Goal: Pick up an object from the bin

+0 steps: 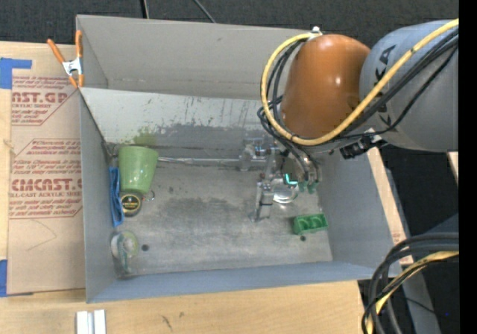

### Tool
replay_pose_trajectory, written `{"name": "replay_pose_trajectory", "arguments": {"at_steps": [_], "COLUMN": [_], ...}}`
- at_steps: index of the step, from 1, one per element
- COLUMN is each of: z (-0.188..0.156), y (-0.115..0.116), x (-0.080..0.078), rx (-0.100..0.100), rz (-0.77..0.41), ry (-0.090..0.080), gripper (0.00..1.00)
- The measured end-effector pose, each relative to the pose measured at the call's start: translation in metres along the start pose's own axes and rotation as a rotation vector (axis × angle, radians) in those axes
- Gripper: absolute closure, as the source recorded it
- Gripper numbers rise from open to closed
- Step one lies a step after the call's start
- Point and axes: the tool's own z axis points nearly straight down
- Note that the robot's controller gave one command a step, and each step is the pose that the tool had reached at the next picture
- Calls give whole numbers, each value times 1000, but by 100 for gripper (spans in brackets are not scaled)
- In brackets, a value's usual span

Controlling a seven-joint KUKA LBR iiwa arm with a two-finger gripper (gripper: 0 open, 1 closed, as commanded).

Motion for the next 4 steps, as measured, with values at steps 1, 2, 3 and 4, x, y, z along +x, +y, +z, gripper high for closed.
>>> {"name": "replay_pose_trajectory", "arguments": {"at_steps": [1, 2, 3, 4], "z": [64, 137, 32, 138], "y": [-104, -108, -85, -156], "x": [-18, -36, -42, -9], "rx": [3, -1, 2, 1], "rz": [-132, -70, -268, -341], "ry": [-4, -5, -16, -1], "gripper": [0, 0, 0, 0]}}
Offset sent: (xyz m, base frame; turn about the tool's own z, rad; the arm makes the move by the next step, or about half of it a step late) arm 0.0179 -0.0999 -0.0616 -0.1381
